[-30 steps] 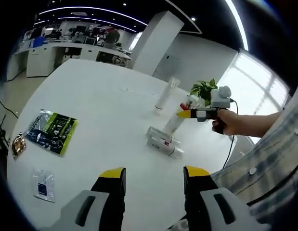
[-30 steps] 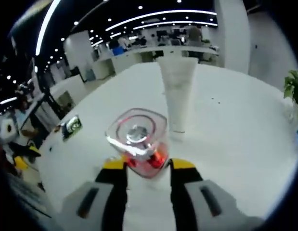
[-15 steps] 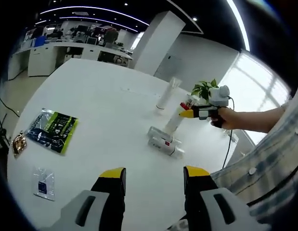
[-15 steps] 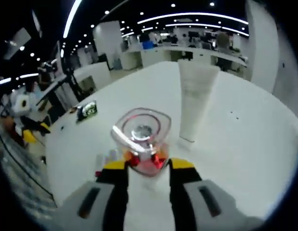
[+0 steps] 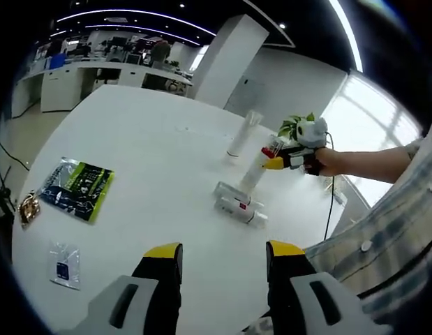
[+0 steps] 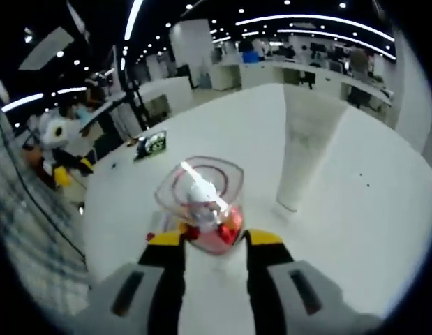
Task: Arrange the skincare products in the storage area until every visible bottle or jar stands upright without overlapping.
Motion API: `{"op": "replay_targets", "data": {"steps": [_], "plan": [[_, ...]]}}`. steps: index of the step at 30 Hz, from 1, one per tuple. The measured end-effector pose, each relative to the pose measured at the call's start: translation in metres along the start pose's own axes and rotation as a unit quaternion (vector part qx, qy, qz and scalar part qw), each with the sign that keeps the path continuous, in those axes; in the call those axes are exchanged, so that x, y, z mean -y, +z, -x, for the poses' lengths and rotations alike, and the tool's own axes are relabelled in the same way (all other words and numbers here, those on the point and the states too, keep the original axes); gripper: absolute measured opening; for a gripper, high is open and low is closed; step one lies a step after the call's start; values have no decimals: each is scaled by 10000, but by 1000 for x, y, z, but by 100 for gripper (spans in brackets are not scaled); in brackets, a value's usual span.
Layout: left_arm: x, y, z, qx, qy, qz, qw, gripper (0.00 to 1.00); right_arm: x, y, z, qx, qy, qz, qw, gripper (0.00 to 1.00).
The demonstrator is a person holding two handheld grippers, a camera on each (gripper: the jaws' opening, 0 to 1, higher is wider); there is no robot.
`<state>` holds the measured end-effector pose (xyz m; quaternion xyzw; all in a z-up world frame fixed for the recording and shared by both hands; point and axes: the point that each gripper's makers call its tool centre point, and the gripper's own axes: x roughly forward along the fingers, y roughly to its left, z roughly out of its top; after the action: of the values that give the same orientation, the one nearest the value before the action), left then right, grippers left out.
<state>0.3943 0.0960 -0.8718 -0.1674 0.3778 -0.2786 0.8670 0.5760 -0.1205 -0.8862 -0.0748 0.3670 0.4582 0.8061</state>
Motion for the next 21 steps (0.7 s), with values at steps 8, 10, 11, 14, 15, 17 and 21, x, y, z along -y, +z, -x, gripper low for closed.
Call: {"op": "replay_targets", "data": {"steps": [8,10,11,14,15,17,21], "plan": [[0,-4,2,-24,23,11,10000,49,-2,-23,-3,-442,-14,338,9985,44],[-1,-5,2,-25,30,32,10000,49,-2,-21,-2,-415,-42,489,9979,46],[-1,-6,2,-27,31,43,10000,49,-1,-20,-1,-393,-49,501,9980,48],[-1,-7,3,-34,38,49,10000,49,0,-10,1,-224,-29,549,9982,51],[-2,-7,3,-31,47,54,10000,49,0,-5,1,-140,-9,678,9976,51],[-2,-7,3,-22,57,72,10000,49,-1,-1,1,-89,30,801,9967,51],[-2,-8,4,-16,83,85,9999,49,0,10,1,91,111,921,9956,47]]}}
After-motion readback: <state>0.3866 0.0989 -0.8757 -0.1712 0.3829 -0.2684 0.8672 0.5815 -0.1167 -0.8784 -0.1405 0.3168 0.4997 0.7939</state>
